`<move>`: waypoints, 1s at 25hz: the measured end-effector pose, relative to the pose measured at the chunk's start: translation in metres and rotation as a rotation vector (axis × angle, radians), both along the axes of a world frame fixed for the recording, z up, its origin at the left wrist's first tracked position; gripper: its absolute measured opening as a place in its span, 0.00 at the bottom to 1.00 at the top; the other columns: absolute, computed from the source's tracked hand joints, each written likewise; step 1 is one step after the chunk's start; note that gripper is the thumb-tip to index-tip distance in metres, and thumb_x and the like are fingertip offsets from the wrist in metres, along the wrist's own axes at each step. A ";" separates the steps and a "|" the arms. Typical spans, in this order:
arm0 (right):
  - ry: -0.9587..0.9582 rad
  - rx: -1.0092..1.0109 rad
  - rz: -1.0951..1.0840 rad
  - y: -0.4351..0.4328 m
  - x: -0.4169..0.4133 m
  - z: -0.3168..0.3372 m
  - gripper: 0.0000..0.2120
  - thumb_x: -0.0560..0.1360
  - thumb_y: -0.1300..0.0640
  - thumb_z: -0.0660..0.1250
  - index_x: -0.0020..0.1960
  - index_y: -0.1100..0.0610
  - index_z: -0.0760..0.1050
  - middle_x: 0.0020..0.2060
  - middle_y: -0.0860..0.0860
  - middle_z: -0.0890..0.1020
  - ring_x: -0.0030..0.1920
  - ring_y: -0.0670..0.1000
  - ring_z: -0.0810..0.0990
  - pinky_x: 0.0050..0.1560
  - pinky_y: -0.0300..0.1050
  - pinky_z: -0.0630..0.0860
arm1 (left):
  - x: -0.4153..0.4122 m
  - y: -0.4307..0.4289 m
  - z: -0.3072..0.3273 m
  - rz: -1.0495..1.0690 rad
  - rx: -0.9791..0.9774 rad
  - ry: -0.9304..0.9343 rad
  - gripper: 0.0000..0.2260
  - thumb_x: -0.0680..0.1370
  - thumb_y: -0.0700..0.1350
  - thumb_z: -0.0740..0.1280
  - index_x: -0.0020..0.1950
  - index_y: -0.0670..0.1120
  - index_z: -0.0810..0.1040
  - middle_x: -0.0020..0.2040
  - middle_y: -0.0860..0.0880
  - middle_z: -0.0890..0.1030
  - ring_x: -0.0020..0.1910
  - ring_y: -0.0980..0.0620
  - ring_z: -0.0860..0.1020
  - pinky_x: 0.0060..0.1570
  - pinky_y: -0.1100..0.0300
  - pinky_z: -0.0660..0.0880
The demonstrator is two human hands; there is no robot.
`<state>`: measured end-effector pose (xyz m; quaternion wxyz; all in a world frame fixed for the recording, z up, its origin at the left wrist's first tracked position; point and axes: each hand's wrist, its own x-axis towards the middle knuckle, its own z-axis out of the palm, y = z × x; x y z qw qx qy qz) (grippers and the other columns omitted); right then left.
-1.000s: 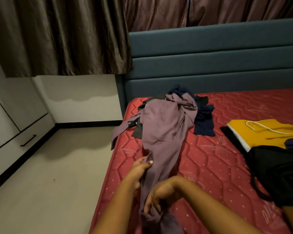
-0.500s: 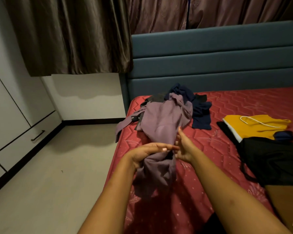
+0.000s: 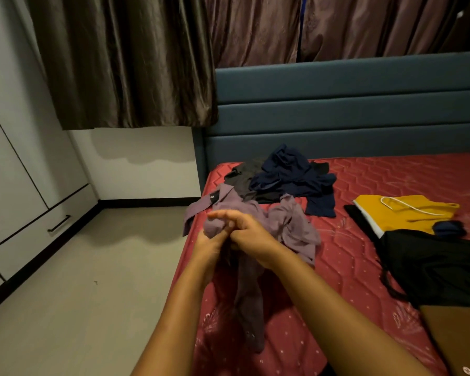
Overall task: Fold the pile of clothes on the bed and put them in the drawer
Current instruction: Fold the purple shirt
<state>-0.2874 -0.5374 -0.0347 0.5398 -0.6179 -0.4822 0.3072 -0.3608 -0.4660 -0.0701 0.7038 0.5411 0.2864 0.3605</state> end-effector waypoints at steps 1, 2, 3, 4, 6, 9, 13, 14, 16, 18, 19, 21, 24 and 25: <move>-0.105 0.043 -0.083 0.000 0.000 -0.002 0.32 0.70 0.75 0.53 0.68 0.52 0.71 0.58 0.54 0.78 0.46 0.48 0.79 0.37 0.35 0.75 | 0.001 0.002 0.002 0.042 0.092 0.049 0.06 0.77 0.38 0.67 0.53 0.41 0.78 0.40 0.44 0.83 0.37 0.51 0.83 0.34 0.60 0.79; -0.245 0.080 -0.176 -0.002 -0.003 -0.005 0.34 0.69 0.73 0.56 0.70 0.49 0.68 0.58 0.52 0.77 0.48 0.50 0.78 0.40 0.38 0.75 | 0.002 0.005 0.003 0.064 0.195 0.108 0.07 0.77 0.35 0.65 0.54 0.38 0.78 0.43 0.43 0.83 0.41 0.50 0.84 0.36 0.60 0.79; -0.384 0.093 -0.258 -0.004 -0.007 -0.011 0.35 0.68 0.70 0.58 0.71 0.46 0.65 0.58 0.50 0.75 0.50 0.52 0.77 0.45 0.41 0.76 | 0.003 0.007 0.003 0.076 0.299 0.152 0.09 0.77 0.35 0.64 0.56 0.37 0.79 0.46 0.43 0.83 0.46 0.48 0.83 0.41 0.59 0.79; -0.474 0.103 -0.311 -0.006 -0.013 -0.016 0.36 0.68 0.68 0.59 0.71 0.42 0.63 0.57 0.48 0.72 0.51 0.52 0.76 0.48 0.46 0.77 | 0.002 0.008 0.004 0.080 0.396 0.186 0.11 0.76 0.37 0.63 0.56 0.38 0.79 0.48 0.43 0.83 0.50 0.46 0.82 0.46 0.55 0.79; -0.487 0.117 -0.359 -0.011 -0.014 -0.017 0.36 0.69 0.65 0.59 0.71 0.37 0.60 0.56 0.47 0.65 0.43 0.53 0.75 0.45 0.51 0.76 | -0.005 0.003 0.009 0.110 0.529 0.229 0.18 0.71 0.45 0.61 0.56 0.40 0.80 0.51 0.43 0.83 0.53 0.46 0.81 0.54 0.48 0.77; -0.523 -0.067 -0.331 -0.012 0.017 -0.008 0.28 0.72 0.57 0.62 0.69 0.38 0.65 0.59 0.48 0.68 0.45 0.52 0.75 0.44 0.46 0.73 | -0.020 0.006 0.016 0.210 0.769 0.262 0.21 0.69 0.51 0.60 0.52 0.37 0.79 0.50 0.43 0.79 0.52 0.50 0.72 0.54 0.55 0.70; -0.798 -0.379 -0.534 -0.009 0.040 -0.023 0.22 0.73 0.60 0.61 0.65 0.46 0.72 0.55 0.55 0.80 0.52 0.60 0.79 0.42 0.48 0.72 | -0.036 0.015 0.033 0.356 0.977 0.173 0.17 0.71 0.51 0.59 0.47 0.39 0.79 0.50 0.48 0.71 0.50 0.54 0.67 0.52 0.67 0.64; -0.838 -0.422 -0.601 -0.007 0.042 -0.027 0.20 0.74 0.61 0.61 0.64 0.48 0.73 0.55 0.56 0.80 0.54 0.60 0.79 0.45 0.49 0.74 | -0.040 0.018 0.036 0.390 0.927 0.090 0.14 0.71 0.47 0.61 0.50 0.41 0.79 0.52 0.47 0.74 0.53 0.52 0.70 0.56 0.66 0.66; -0.844 -0.469 -0.715 -0.007 0.056 -0.030 0.18 0.74 0.62 0.61 0.62 0.51 0.74 0.56 0.55 0.79 0.56 0.59 0.78 0.49 0.49 0.75 | -0.051 0.025 0.041 0.433 0.721 -0.078 0.12 0.72 0.40 0.63 0.54 0.43 0.78 0.53 0.46 0.79 0.54 0.51 0.77 0.58 0.62 0.72; -0.849 -0.498 -0.799 -0.013 0.078 -0.029 0.17 0.74 0.62 0.62 0.61 0.51 0.75 0.55 0.54 0.79 0.58 0.59 0.76 0.48 0.49 0.75 | -0.065 0.035 0.044 0.545 0.514 -0.187 0.10 0.76 0.39 0.63 0.55 0.40 0.78 0.49 0.48 0.81 0.48 0.60 0.79 0.53 0.64 0.74; -0.867 -0.520 -0.831 -0.019 0.090 -0.029 0.16 0.74 0.62 0.62 0.60 0.52 0.76 0.55 0.54 0.79 0.59 0.59 0.74 0.48 0.49 0.75 | -0.072 0.043 0.045 0.637 0.419 -0.221 0.08 0.78 0.39 0.63 0.56 0.40 0.77 0.47 0.51 0.80 0.44 0.64 0.79 0.50 0.66 0.74; -0.879 -0.543 -0.891 -0.033 0.110 -0.030 0.14 0.73 0.62 0.63 0.57 0.53 0.77 0.53 0.55 0.79 0.58 0.60 0.72 0.49 0.50 0.74 | -0.089 0.061 0.041 0.794 0.205 -0.258 0.07 0.81 0.40 0.62 0.58 0.43 0.76 0.46 0.53 0.79 0.44 0.63 0.78 0.49 0.66 0.73; -0.900 -0.531 -0.856 -0.047 0.124 -0.033 0.11 0.71 0.60 0.64 0.52 0.53 0.79 0.53 0.57 0.77 0.56 0.62 0.72 0.51 0.52 0.72 | -0.110 0.087 0.019 0.845 0.126 0.148 0.12 0.79 0.45 0.65 0.61 0.42 0.76 0.56 0.42 0.79 0.57 0.44 0.77 0.56 0.53 0.73; -0.918 -0.550 -0.820 -0.048 0.125 -0.035 0.10 0.72 0.58 0.64 0.52 0.53 0.79 0.55 0.57 0.75 0.57 0.62 0.71 0.53 0.52 0.71 | -0.112 0.088 0.008 0.834 0.210 0.453 0.15 0.78 0.45 0.67 0.63 0.41 0.74 0.59 0.39 0.77 0.59 0.39 0.75 0.57 0.48 0.72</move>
